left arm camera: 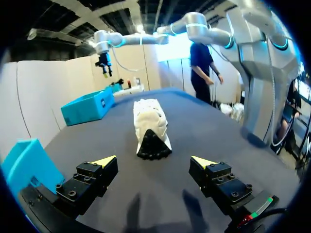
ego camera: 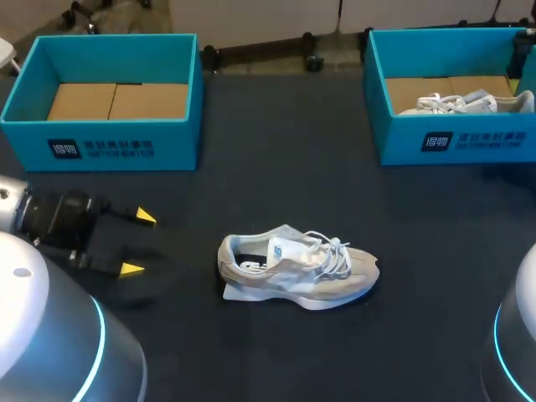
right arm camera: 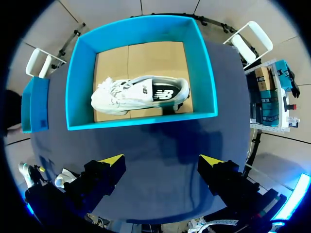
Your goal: Take the shoe out of the shoebox, open the shoe tongue, remove and reinsert the insole, then place the shoe into the shoebox
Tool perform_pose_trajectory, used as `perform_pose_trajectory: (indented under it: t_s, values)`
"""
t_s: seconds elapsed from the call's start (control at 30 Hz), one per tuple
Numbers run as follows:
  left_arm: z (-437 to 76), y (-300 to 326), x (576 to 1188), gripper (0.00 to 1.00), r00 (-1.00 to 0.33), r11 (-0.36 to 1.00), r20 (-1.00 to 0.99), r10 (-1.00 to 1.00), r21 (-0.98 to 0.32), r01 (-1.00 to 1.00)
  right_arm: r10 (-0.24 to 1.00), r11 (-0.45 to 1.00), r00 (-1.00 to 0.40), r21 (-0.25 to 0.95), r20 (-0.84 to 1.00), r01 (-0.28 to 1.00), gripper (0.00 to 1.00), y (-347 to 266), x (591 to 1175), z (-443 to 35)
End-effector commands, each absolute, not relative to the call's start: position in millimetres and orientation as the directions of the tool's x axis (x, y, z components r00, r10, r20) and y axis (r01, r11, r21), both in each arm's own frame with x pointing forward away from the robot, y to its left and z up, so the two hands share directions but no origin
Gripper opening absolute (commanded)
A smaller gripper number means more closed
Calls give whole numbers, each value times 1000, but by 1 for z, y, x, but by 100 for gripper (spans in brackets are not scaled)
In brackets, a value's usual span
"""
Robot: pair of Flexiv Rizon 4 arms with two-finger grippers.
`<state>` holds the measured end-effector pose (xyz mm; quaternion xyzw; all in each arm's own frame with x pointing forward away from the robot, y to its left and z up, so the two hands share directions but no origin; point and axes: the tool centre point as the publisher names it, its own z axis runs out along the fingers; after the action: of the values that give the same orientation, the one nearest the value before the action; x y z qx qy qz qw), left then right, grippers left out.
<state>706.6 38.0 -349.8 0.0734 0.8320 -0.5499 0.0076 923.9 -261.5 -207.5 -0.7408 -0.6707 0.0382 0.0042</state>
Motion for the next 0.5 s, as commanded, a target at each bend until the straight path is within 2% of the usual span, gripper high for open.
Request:
perform_pose_trajectory:
  t_s: [0.03, 0.33, 0.5]
  values:
    - [-375, 41, 726, 100, -982, 235, -49, 181, -968, 91, 994, -101, 98, -57, -53, 993, 100, -261, 924, -207]
    - [-376, 34, 714, 100, -989, 158, -24, 148, -986, 47, 994, -101, 98, -57, -53, 993, 100, -261, 924, -207]
    - [-373, 32, 712, 100, -989, 169, 0, 150, -985, 26, 994, -101, 98, -57, -53, 993, 100, -261, 924, -207]
